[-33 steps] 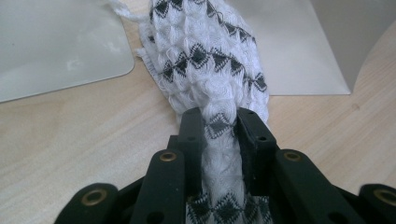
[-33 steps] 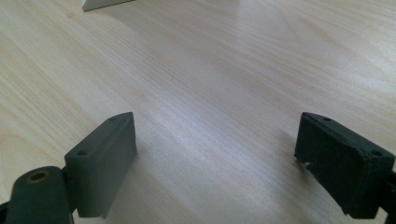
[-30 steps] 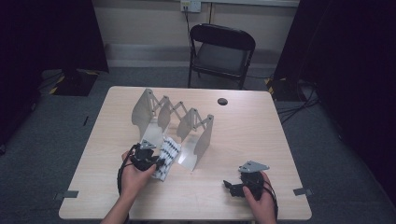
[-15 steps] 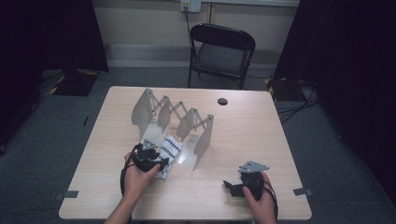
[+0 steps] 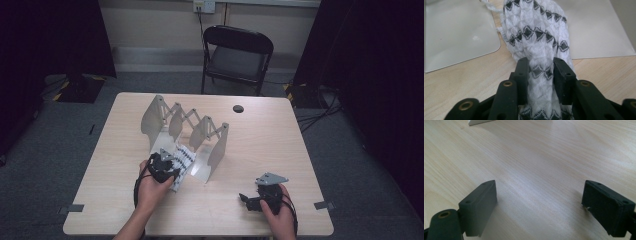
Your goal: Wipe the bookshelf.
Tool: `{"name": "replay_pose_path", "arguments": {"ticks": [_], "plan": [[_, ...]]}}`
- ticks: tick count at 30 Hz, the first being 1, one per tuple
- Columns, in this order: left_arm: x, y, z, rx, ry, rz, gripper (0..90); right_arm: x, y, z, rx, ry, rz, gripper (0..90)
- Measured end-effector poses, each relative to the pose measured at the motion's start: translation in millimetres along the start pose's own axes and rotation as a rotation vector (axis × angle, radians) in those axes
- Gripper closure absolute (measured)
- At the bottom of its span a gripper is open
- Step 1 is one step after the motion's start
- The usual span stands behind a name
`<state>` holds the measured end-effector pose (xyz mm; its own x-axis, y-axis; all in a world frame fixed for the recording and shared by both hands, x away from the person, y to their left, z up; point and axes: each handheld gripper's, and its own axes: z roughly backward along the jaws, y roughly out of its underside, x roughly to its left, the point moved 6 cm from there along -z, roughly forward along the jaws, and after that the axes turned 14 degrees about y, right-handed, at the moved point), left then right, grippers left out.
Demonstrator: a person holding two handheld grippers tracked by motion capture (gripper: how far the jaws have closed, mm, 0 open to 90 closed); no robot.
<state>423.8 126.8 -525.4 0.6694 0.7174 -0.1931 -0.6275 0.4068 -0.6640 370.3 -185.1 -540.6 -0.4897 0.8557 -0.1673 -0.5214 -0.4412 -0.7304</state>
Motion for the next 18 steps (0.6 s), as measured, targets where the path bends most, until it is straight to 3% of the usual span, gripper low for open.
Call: {"name": "replay_pose_path", "arguments": {"ticks": [2, 7, 11, 14, 18], "plan": [[-0.1, -0.2, 0.4, 0.009, 0.002, 0.015, 71.8, 0.0, 0.0, 0.0, 0.000, -0.001, 0.000, 12.0], [-2.0, -1.8, 0.2, 0.027, -0.007, -0.005, 75.5, 0.0, -0.1, -0.1, 0.002, -0.002, -0.001, 12.0], [-1.4, -0.9, 1.7, -0.012, 0.020, 0.021, 74.9, 0.1, -0.2, -0.2, 0.001, -0.002, -0.001, 12.0], [-1.6, -2.8, 4.0, -0.068, 0.028, 0.022, 66.2, 0.1, -0.2, -0.1, 0.001, -0.002, -0.002, 11.9], [-4.7, -10.2, 9.4, -0.097, 0.026, 0.012, 57.6, -0.1, -0.2, -0.3, 0.001, -0.003, 0.001, 11.9]]}}
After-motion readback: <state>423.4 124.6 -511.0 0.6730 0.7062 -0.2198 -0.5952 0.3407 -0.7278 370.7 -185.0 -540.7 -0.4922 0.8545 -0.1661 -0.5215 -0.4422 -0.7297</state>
